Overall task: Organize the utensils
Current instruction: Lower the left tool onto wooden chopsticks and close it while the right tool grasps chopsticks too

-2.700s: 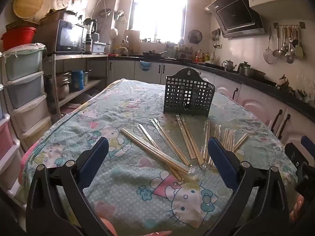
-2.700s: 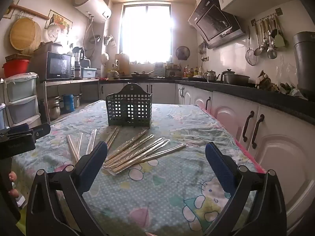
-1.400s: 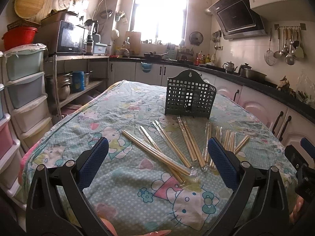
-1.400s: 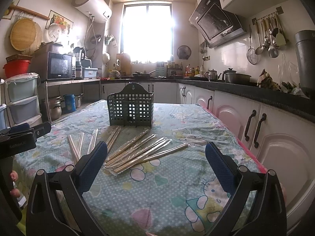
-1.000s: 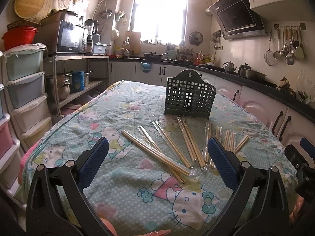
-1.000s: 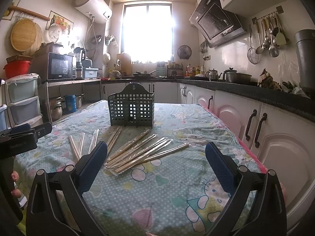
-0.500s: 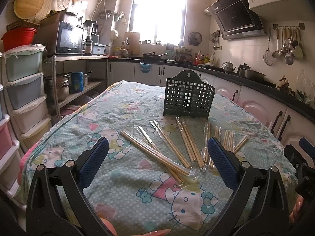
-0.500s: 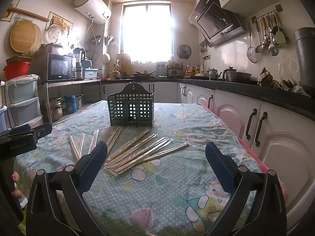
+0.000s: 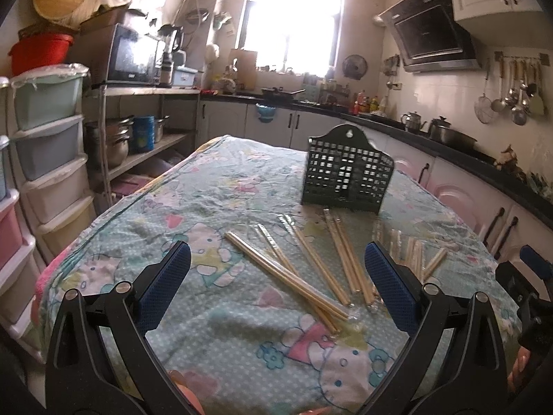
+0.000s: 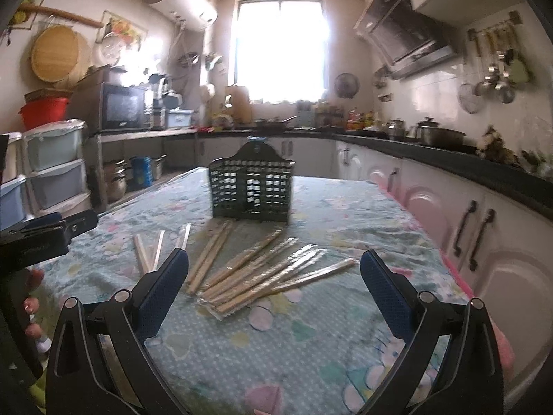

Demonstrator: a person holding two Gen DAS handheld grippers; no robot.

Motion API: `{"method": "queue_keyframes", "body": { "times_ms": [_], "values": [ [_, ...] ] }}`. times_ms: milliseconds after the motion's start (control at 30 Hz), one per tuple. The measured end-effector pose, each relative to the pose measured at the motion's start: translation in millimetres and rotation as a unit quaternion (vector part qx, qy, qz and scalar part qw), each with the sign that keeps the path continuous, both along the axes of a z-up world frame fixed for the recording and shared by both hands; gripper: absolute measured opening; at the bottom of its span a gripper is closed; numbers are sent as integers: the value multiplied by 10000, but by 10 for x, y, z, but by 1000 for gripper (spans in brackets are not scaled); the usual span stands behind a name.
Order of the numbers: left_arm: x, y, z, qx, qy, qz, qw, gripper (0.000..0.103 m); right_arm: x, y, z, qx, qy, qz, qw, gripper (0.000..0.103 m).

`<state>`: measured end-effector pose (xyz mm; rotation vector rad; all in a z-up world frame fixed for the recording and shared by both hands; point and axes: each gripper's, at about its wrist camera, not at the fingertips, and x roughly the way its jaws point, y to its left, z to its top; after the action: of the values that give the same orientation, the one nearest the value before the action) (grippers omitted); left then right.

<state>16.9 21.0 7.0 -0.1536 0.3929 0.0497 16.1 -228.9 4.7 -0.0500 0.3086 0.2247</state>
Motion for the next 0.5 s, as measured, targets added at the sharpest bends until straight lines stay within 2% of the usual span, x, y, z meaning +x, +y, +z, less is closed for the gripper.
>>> {"method": "queue_keyframes", "body": {
  "times_ms": [267,500],
  "values": [
    [201,232,75,-167,184,30,9997,92,366,165,132,232,442,471,9976,97],
    [514,294,117,-246,454,3,9987,92,808,222,250,303,799,581,9946,97]
  ]
}}
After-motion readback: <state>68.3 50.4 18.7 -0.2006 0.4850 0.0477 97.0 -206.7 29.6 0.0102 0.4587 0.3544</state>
